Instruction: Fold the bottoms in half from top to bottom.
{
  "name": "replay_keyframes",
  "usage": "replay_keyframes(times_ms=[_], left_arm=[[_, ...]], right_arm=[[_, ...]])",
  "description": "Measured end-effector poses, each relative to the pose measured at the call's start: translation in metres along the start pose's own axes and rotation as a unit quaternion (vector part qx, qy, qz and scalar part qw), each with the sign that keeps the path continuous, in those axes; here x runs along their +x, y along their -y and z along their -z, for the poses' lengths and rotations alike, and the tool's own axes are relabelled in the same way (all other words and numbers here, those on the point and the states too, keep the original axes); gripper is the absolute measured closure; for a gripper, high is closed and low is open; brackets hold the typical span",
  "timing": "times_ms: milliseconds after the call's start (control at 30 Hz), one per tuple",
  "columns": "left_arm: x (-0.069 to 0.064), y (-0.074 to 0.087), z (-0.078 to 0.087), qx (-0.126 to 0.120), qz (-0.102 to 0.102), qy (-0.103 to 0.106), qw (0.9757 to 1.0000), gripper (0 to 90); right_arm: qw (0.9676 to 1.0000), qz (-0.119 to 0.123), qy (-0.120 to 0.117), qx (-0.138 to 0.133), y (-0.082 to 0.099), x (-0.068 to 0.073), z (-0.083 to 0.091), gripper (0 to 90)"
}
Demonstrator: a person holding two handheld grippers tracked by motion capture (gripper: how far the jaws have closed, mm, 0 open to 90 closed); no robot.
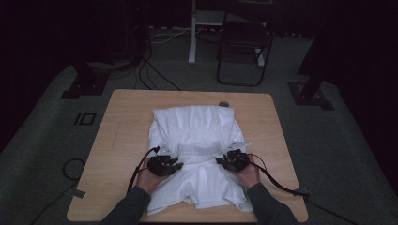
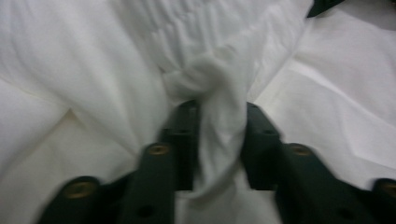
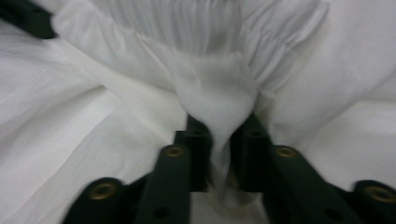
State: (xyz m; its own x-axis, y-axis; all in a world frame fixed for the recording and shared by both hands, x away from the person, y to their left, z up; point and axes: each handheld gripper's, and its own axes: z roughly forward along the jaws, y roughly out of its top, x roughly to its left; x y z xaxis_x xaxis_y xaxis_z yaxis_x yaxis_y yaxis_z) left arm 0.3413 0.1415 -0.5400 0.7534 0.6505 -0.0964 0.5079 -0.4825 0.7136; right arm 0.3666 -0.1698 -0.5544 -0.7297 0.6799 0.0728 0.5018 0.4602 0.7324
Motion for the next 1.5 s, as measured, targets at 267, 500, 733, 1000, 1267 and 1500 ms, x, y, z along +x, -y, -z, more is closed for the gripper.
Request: replay_keyframes(times_ms=[267, 500, 733, 1000, 1267, 1500], left_arm=[[0.018, -0.025, 0.038, -0.072, 0.034, -0.017, 0.9967, 72.1], [0.036, -0.037, 0.002, -0.025, 0.072, -0.047, 0.996, 90.0], [0.04, -0.035, -0.025, 0.001, 0.079, -0.037, 0.9962, 86.5], [0.014, -0.031, -0.008, -0.04, 0.041, -0.012, 0.9983, 82.2], [-0.016, -0.014, 0.008, -0.055, -0.015, 0.027, 0.998, 78.1], [-0.015, -0.01, 0.003, -0.042, -0.001, 0.027, 0.9987, 74.1]], right_arm=[[0.9936, -0.017, -0.042, -0.103, -0.018, -0.009, 0.049, 48.8], [0.9964, -0.067, 0.028, -0.043, -0.033, -0.033, 0.021, 86.1], [0.997, -0.073, 0.02, -0.01, -0.033, -0.042, -0.016, 81.4], [0.9954, -0.051, -0.04, -0.07, -0.028, -0.034, 0.004, 76.4], [0.9904, -0.001, -0.09, -0.105, -0.016, -0.013, 0.035, 71.4], [0.9919, -0.031, -0.057, -0.109, -0.019, -0.015, 0.038, 68.2]])
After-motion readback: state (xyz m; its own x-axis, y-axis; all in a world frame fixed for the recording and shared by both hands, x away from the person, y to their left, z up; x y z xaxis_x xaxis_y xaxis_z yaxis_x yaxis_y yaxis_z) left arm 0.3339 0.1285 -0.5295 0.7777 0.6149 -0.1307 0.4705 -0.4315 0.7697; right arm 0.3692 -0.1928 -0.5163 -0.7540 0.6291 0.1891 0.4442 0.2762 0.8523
